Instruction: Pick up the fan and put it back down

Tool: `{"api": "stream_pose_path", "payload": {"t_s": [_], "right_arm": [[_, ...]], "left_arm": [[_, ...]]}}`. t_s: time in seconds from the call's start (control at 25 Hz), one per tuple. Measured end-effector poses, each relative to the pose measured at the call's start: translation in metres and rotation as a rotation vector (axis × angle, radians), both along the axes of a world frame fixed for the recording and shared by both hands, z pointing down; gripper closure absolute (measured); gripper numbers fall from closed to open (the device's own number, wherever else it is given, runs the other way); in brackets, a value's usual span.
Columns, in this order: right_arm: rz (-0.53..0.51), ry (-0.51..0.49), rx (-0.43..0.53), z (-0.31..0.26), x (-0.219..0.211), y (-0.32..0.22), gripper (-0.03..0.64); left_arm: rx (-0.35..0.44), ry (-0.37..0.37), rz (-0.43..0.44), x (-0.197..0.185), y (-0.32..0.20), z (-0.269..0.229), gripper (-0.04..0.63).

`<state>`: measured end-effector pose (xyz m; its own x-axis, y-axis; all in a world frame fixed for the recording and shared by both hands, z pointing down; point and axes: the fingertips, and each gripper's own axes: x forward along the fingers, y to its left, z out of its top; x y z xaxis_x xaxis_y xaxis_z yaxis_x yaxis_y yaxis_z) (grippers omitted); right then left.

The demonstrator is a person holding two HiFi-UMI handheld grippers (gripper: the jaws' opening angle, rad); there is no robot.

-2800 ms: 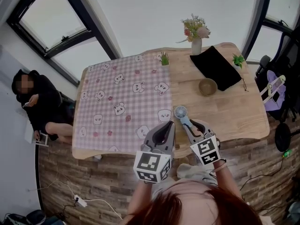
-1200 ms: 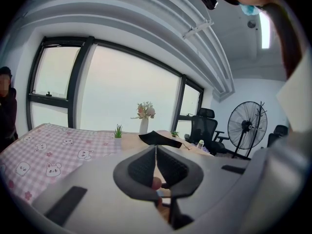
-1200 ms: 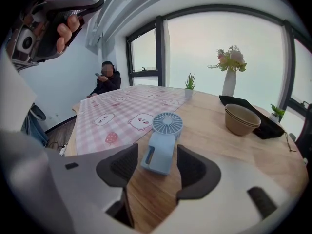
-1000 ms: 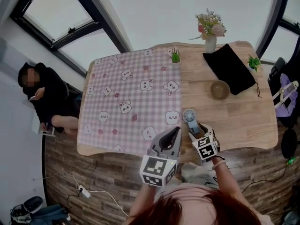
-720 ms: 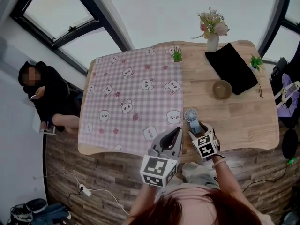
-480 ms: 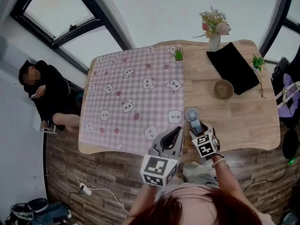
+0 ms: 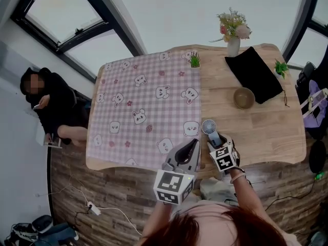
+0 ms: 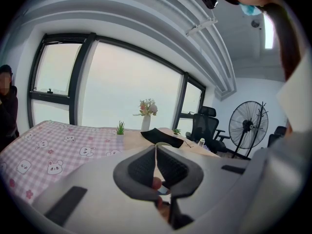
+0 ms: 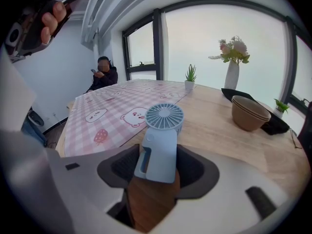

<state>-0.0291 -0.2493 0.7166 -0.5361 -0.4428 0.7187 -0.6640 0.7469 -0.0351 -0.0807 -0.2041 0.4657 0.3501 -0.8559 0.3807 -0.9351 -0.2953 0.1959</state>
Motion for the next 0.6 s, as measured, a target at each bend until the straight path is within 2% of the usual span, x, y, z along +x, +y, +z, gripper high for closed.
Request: {"api": "stream_pose_path", "payload": {"t_s": [0.6], "right_arm": [[0.076,-0.057,0.075,-0.019,0.015,-0.001,0.402]], "left_arm": [[0.019,-0.006,0.006,-0.001,0.008,-0.006,0.581]]}}
